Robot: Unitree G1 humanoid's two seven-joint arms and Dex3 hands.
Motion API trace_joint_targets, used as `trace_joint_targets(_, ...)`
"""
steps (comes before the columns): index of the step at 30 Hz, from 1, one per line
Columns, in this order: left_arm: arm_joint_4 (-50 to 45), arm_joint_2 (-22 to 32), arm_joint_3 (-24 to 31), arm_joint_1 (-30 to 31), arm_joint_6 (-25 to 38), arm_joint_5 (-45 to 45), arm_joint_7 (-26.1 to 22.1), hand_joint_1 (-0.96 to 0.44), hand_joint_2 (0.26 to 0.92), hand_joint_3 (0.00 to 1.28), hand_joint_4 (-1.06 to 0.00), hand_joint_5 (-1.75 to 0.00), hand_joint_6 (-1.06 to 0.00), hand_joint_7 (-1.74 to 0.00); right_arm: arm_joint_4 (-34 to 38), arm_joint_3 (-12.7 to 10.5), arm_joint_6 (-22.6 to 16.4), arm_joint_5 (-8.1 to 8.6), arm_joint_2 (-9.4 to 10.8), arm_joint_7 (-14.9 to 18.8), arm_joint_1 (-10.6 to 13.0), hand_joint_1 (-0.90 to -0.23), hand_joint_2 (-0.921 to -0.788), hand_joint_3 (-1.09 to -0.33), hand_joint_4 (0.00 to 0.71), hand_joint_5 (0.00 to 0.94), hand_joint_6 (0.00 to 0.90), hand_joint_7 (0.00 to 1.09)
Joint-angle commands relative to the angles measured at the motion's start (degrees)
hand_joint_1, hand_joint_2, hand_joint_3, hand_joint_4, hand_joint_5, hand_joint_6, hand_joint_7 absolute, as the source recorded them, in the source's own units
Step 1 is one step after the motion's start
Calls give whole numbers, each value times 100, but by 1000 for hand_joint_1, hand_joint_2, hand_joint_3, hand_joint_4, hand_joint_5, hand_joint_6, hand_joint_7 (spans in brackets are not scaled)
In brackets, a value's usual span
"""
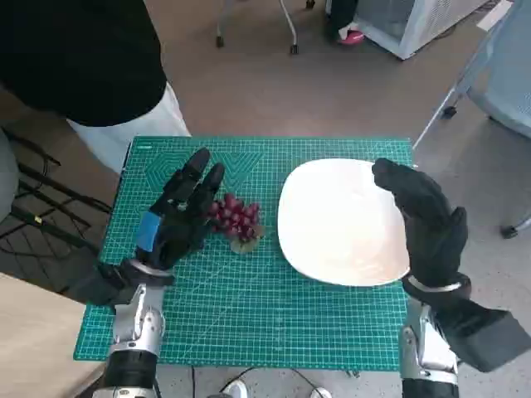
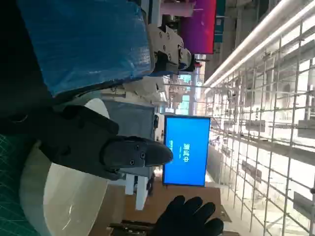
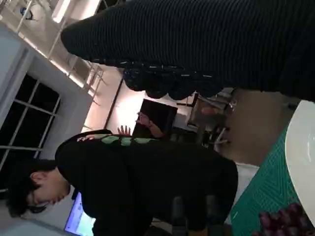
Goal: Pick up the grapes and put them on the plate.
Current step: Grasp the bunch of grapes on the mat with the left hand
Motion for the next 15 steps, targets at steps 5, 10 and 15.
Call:
trace_joint_targets(5, -34, 1, -7, -28, -95, 14, -11, -536, 921, 307, -188, -3, -313, -6, 153, -43, -47, -5, -17, 39, 2, -648, -921, -736, 324, 3, 141, 178)
trace_joint_targets(10, -149, 1, -31, 22, -111, 43, 6, -541, 921, 303, -175, 0, -297, -1, 180, -44, -77, -8, -22, 41, -6, -648, -921, -735, 325, 3, 140, 179)
trace_joint_targets(15, -146, 22, -35, 15, -166, 79, 10, -551, 921, 304, -162, 0, -281, -1, 189, -38, -80, -2, -21, 47, -10, -649, -921, -734, 325, 3, 140, 180)
